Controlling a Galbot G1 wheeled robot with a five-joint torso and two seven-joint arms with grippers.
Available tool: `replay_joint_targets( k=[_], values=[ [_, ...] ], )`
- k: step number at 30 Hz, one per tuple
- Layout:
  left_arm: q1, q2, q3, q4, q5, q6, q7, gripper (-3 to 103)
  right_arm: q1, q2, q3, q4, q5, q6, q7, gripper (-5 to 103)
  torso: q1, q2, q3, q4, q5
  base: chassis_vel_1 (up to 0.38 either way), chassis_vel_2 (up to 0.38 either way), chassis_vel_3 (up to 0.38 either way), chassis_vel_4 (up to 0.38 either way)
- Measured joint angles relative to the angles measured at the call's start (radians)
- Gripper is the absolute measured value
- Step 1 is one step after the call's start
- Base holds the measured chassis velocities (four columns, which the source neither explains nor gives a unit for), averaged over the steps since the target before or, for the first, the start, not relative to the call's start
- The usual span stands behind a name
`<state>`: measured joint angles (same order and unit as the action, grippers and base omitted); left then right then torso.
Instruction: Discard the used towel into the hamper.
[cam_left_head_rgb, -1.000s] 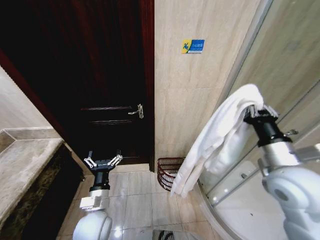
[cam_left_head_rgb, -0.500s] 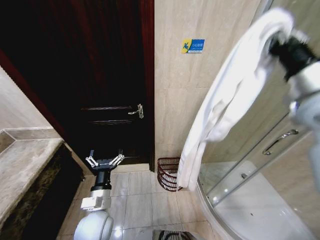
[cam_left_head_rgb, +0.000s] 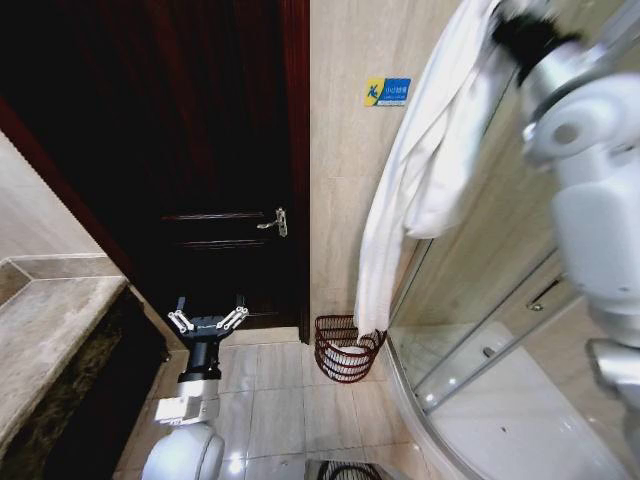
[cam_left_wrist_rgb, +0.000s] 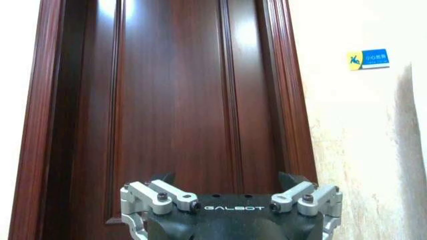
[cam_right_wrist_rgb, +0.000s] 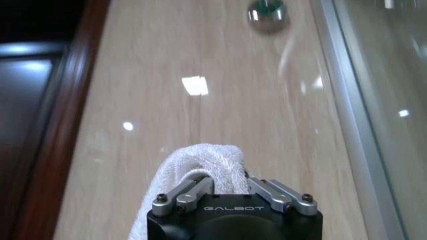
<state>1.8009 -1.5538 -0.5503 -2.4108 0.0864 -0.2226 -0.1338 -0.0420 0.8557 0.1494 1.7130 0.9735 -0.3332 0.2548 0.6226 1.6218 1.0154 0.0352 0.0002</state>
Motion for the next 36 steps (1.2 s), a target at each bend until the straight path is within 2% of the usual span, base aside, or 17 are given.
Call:
replay_joint_targets(
  k=[7,13,21,27,30,32,35,36],
  values=[
    [-0.005,-0.003,0.005,0.003,0.001,-0.004,0.001,100,-0.118,0.063,0.004,-0.075,-0.103,0.072,-0.036,9,0.000,0.000,0.000,0.0003,-0.0002,0.000,0.000,0.000,0.000],
    [0.000,-0.007,0.002,-0.001,-0.001,-0.014,0.002,100,-0.215,0.098,0.029,-0.078,-0.166,0.089,-0.054,9,0.000,0.000,0.000,0.0002,-0.0002,0.000,0.000,0.000,0.000],
    [0.001,-0.019,0.001,-0.001,0.002,-0.019,0.012,100,-0.332,0.107,0.077,-0.009,-0.215,0.094,-0.073,9,0.000,0.000,0.000,0.0002,-0.0001,0.000,0.000,0.000,0.000],
    [0.007,-0.022,0.001,-0.003,0.010,-0.022,0.013,100,-0.318,0.074,0.100,0.046,-0.211,0.089,-0.070,9,-0.004,-0.008,-0.004,0.0002,0.0000,0.000,0.000,0.000,0.000],
    [0.004,-0.030,0.002,0.001,0.020,-0.028,0.006,100,-0.203,0.009,0.101,0.074,-0.146,0.065,-0.057,9,-0.008,-0.013,-0.006,0.0003,-0.0009,0.000,0.000,0.000,0.000],
    [0.003,-0.030,0.002,0.003,0.021,-0.028,0.005,100,-0.197,0.006,0.101,0.076,-0.141,0.063,-0.056,9,-0.008,-0.013,-0.006,0.0003,-0.0010,0.000,0.000,0.000,0.000],
    [0.001,-0.038,0.007,0.018,0.033,-0.041,-0.001,100,-0.115,-0.058,0.095,0.113,-0.060,0.022,-0.041,9,-0.009,-0.015,-0.006,0.0001,-0.0002,0.000,0.000,0.000,0.000],
    [0.001,-0.038,0.007,0.018,0.033,-0.041,-0.001,100,-0.115,-0.058,0.095,0.113,-0.060,0.022,-0.041,9,-0.009,-0.015,-0.006,0.0001,-0.0002,0.000,0.000,0.000,0.000]
  ],
)
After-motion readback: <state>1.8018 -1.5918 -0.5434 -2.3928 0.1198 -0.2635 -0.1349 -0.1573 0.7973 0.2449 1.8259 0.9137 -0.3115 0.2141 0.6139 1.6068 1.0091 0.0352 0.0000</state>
